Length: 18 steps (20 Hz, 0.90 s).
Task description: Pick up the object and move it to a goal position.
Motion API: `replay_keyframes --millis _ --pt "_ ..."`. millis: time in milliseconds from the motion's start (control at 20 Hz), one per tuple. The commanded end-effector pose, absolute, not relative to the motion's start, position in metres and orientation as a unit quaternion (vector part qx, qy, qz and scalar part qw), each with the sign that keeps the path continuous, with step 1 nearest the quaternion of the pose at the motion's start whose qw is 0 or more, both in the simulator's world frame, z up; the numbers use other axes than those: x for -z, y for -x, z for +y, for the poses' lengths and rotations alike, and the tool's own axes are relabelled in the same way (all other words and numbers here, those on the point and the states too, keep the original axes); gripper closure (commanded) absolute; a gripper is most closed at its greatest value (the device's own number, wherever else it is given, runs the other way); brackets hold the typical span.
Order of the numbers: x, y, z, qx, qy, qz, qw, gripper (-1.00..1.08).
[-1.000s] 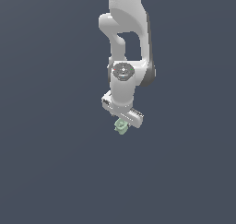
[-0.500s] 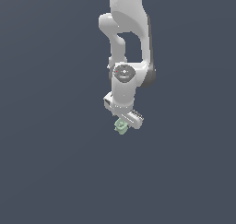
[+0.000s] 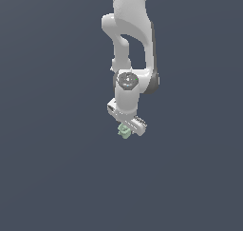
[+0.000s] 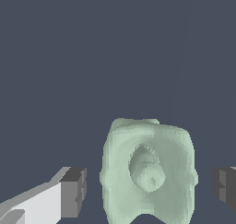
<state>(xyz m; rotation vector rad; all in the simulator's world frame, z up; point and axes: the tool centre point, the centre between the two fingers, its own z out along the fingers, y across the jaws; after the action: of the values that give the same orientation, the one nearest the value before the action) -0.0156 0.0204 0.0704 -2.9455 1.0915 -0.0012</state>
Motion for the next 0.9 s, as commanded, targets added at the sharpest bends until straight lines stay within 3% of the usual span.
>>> replay_keyframes --millis 0,350,400,850 --pt "-0.057 0.017 0.020 0.000 0.937 0.348 0.000 -0.92" --pt "-0.041 0.016 0.021 0.000 0.937 0.349 0.000 -0.92" --pt "-0.041 0.016 0.021 0.000 0.937 0.349 0.000 1.08" --pt "-0.041 0.016 0.021 0.000 0.937 0.349 0.000 1.08"
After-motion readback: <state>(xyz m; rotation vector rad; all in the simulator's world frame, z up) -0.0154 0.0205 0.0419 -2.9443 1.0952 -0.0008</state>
